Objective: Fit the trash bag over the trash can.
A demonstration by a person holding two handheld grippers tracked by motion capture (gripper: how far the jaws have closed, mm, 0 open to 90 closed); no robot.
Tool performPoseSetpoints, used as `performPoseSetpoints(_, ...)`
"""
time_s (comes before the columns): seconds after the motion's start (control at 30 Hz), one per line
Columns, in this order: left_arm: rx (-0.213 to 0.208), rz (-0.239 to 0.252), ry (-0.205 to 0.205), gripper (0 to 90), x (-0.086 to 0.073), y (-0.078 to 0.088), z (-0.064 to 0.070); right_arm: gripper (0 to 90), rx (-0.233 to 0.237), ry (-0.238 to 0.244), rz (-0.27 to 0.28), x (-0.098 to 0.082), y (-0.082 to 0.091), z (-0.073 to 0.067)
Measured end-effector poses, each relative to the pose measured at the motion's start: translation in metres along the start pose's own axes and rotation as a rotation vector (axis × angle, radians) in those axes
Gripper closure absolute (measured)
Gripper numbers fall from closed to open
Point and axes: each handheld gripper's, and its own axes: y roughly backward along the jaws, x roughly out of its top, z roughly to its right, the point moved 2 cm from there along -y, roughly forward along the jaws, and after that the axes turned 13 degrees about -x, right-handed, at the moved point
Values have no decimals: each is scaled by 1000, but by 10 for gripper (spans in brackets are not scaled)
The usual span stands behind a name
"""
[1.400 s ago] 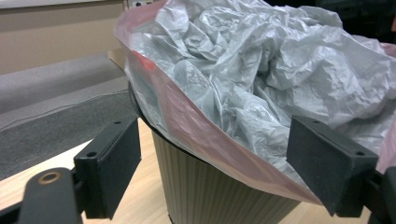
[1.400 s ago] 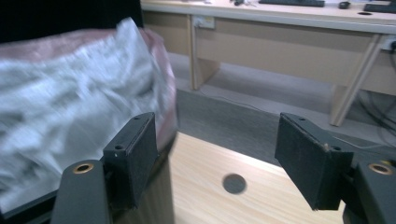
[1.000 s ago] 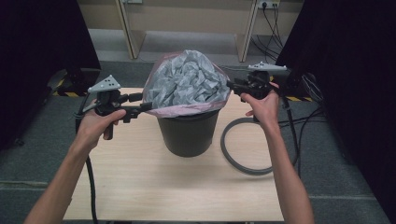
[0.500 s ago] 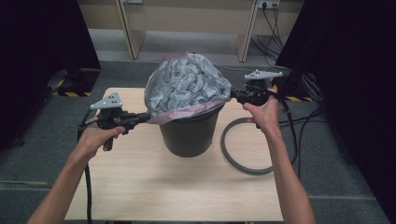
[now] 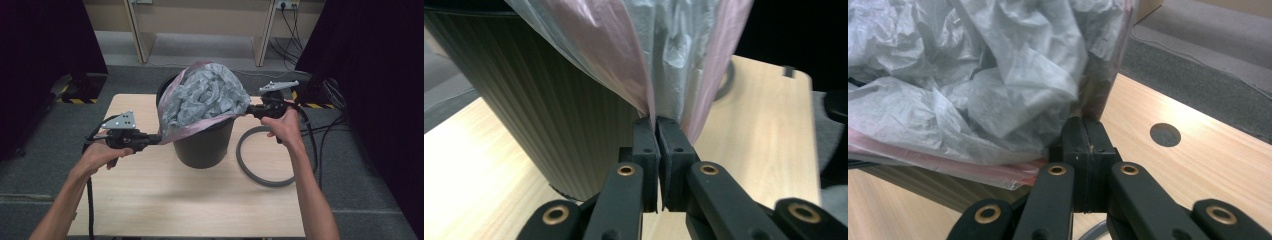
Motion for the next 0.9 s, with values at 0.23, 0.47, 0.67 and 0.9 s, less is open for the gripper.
performPoseSetpoints(0.23,30,13,12,751,-1,0,-1,893,26,10,-33,-1,-1,0)
performPoseSetpoints(0.47,121,220,85,434,7,13,-5,659,-74,-28,69,6,3,2)
performPoseSetpoints(0.67,155,253,66,343,22,25,-2,514,-143,-30,86,10,8,7)
performPoseSetpoints(0.9,179,330,86,246,35,40,-4,307,-182,-74,181,21,39,3)
